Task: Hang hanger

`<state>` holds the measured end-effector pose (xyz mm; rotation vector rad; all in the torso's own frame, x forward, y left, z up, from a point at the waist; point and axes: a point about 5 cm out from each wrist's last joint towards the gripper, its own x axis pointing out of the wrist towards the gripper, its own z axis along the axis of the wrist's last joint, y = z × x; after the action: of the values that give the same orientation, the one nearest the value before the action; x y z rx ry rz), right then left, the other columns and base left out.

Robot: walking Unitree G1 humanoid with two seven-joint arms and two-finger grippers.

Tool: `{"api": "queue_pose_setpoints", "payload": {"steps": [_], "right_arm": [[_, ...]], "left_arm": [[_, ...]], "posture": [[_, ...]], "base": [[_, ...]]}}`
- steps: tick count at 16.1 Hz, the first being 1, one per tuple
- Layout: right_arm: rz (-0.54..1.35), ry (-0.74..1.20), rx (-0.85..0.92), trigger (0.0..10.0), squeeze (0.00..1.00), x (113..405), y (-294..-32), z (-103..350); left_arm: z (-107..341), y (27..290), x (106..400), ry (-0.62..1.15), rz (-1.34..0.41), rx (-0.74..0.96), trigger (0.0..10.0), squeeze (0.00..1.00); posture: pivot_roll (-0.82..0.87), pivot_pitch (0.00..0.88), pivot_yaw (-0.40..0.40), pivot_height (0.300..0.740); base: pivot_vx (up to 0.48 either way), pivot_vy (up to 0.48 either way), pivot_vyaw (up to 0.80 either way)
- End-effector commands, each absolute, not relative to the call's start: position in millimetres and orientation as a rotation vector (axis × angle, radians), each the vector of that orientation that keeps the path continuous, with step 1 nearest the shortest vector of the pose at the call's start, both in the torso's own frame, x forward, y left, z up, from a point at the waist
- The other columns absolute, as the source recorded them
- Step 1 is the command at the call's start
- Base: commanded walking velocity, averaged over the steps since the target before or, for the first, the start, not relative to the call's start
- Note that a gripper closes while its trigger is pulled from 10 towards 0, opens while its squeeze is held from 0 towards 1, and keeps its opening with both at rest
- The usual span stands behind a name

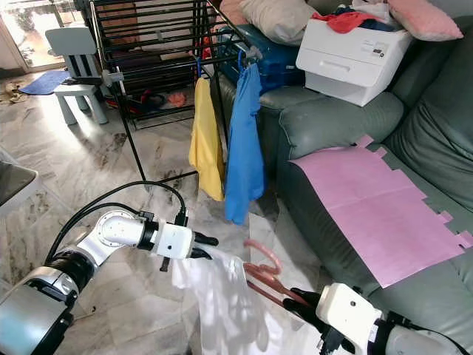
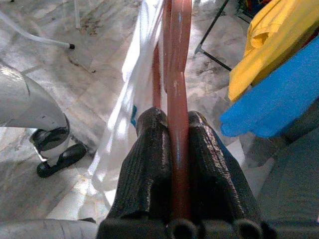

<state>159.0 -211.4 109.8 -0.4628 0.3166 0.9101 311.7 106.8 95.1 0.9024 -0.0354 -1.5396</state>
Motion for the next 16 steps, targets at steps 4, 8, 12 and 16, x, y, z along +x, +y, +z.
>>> {"api": "queue_pose_setpoints", "payload": {"steps": [4, 8, 12, 16], "right_arm": [[0.918, 0.261, -0.469, 10.0, 0.0, 164, -207, 116], [0.864, 0.309, -0.41, 10.0, 1.0, 167, -210, 112], [0.744, 0.247, -0.455, 10.0, 1.0, 180, -221, 119], [0.677, 0.282, -0.592, 10.0, 1.0, 188, -238, 127]], "left_arm": [[96, 107, 312, -0.021, -1.565, 0.918, 0.0, 0.0], [95, 109, 314, -0.005, -1.53, 0.906, 0.0, 0.0], [94, 116, 321, 0.037, -1.42, 0.871, 0.0, 0.0], [88, 127, 323, 0.104, -1.327, 0.799, 0.0, 0.0]], "posture": [[-0.06, 0.0, 0.04, 0.74], [-0.05, 0.0, 0.038, 0.74], [-0.06, 0.0, 0.036, 0.74], [-0.06, 0.0, 0.033, 0.74]], "base": [[0.0, 0.0, 0.0], [0.0, 0.0, 0.0], [0.0, 0.0, 0.0], [0.0, 0.0, 0.0]]}}
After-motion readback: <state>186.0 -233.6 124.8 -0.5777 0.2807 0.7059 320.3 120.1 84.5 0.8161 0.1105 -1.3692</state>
